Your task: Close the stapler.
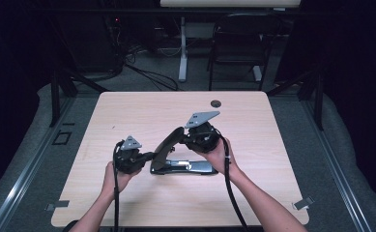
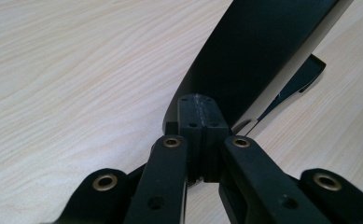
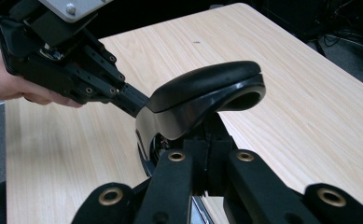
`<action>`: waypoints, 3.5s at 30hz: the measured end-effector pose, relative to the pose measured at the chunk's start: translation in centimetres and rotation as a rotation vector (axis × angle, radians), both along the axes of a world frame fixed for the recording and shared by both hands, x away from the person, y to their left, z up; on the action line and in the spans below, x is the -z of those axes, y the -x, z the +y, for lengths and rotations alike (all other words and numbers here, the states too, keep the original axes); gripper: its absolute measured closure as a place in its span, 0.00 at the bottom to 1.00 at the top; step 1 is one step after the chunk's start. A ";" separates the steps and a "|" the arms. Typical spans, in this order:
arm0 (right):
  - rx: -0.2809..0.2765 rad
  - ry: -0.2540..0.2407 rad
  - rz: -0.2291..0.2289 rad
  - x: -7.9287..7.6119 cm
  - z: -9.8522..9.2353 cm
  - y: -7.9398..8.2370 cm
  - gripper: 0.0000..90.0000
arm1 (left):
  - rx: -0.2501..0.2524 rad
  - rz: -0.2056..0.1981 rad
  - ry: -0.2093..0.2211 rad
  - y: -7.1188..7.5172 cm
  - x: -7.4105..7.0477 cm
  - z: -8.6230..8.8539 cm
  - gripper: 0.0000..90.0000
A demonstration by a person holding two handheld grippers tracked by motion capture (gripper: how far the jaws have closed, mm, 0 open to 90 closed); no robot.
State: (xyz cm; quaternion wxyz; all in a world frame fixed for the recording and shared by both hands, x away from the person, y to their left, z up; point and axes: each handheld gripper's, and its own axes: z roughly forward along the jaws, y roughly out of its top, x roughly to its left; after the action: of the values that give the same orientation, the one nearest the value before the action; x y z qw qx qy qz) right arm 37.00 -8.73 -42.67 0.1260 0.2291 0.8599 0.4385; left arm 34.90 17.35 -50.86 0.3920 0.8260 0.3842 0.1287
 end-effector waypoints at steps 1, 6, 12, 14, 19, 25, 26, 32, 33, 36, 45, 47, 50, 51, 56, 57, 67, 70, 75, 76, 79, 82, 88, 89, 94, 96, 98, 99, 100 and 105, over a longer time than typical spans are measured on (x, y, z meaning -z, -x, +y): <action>0.003 0.008 -0.001 0.0 -0.1 0.0 1.00 | 0.001 0.001 0.001 0.0 0.0 -0.1 1.00; 0.022 0.039 -0.005 0.4 -1.1 0.3 1.00 | 0.015 0.015 -0.007 -0.1 0.2 -0.2 1.00; 0.048 0.070 0.011 1.4 -2.8 0.4 1.00 | 0.028 0.022 -0.027 -0.2 0.4 -0.7 1.00; 0.056 0.074 0.016 1.7 -3.2 0.5 1.00 | 0.024 0.022 -0.024 -0.3 0.5 -0.8 1.00; 0.064 0.084 0.023 2.3 -3.9 0.6 1.00 | 0.024 0.031 -0.028 -0.5 0.6 -0.8 1.00; 0.104 0.076 0.058 2.9 -5.2 0.4 1.00 | 0.032 0.041 -0.034 -0.5 0.7 -1.0 1.00; 0.116 0.078 0.068 3.0 -5.5 0.4 1.00 | 0.031 0.043 -0.031 -0.5 0.7 -1.0 1.00; 0.136 0.095 0.111 3.4 -6.0 0.0 1.00 | 0.033 0.051 -0.031 -0.5 0.7 -1.2 1.00; 0.142 0.103 0.113 3.4 -6.0 -0.1 1.00 | 0.034 0.053 -0.030 -0.4 0.7 -1.3 1.00; 0.157 0.129 0.136 3.7 -6.2 -0.4 1.00 | 0.040 0.052 -0.037 -0.4 0.7 -1.4 1.00; 0.184 0.193 0.220 5.4 -7.3 -1.4 1.00 | 0.054 0.052 -0.064 -0.3 0.9 -1.8 1.00; 0.179 0.220 0.228 5.9 -7.4 -1.5 1.00 | 0.057 0.052 -0.068 -0.3 0.9 -1.9 1.00; 0.169 0.243 0.235 6.2 -7.5 -1.5 1.00 | 0.061 0.052 -0.074 -0.3 0.9 -1.9 1.00; 0.172 0.240 0.236 6.3 -7.5 -1.5 1.00 | 0.064 0.055 -0.076 -0.3 0.9 -1.9 1.00; 0.160 0.285 0.258 6.9 -7.5 -1.5 1.00 | 0.066 0.060 -0.087 -0.4 1.0 -1.9 1.00; 0.155 0.299 0.260 6.9 -7.5 -1.4 1.00 | 0.065 0.062 -0.089 -0.4 1.0 -1.9 1.00; 0.162 0.375 0.263 7.9 -9.0 -0.9 1.00 | 0.053 0.066 -0.097 -0.5 1.1 -1.7 0.99; 0.209 0.327 0.245 7.1 -10.5 -0.9 1.00 | 0.053 0.072 -0.098 -0.5 1.1 -1.7 0.99; 0.248 0.222 0.191 5.4 -11.4 -0.4 1.00 | 0.046 0.066 -0.094 -0.5 1.1 -1.7 0.98; 0.247 0.220 0.166 4.8 -11.0 -0.2 1.00 | 0.043 0.064 -0.093 -0.5 1.1 -1.7 0.95; 0.228 0.201 0.131 4.3 -10.2 0.3 1.00 | 0.036 0.067 -0.087 -0.6 1.0 -1.5 0.94; 0.192 0.195 0.124 4.0 -9.0 0.6 1.00 | 0.022 0.062 -0.080 -0.6 1.0 -1.4 0.94; 0.169 0.212 0.139 4.3 -8.4 0.6 1.00 | 0.019 0.071 -0.083 -0.7 0.9 -1.3 0.78; 0.172 0.208 0.142 4.3 -8.4 0.6 1.00 | 0.010 0.069 -0.084 -0.7 0.9 -1.3 0.70; 0.172 0.218 0.150 4.5 -8.4 0.6 1.00 | -0.003 0.081 -0.075 -0.9 0.8 -1.3 0.46; 0.174 0.223 0.149 4.7 -8.4 0.6 1.00 | -0.002 0.086 -0.072 -0.9 0.8 -1.2 0.40; 0.178 0.230 0.156 5.0 -8.4 0.5 1.00 | -0.003 0.093 -0.066 -1.0 0.8 -1.2 0.36; 0.175 0.233 0.156 5.1 -8.5 0.5 1.00 | -0.011 0.093 -0.070 -1.0 0.8 -1.2 0.34; 0.177 0.235 0.163 5.2 -8.5 0.5 1.00 | -0.017 0.092 -0.075 -1.0 0.9 -1.2 0.26; 0.182 0.240 0.169 5.5 -8.4 0.4 1.00 | -0.025 0.091 -0.088 -1.1 0.9 -1.2 0.18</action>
State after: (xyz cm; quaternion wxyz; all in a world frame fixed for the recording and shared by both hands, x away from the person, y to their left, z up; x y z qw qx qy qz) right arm 36.60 -17.15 -48.16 0.1188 0.3254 0.8894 0.2985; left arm 35.99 16.18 -51.75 0.3358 0.8424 0.4060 0.1127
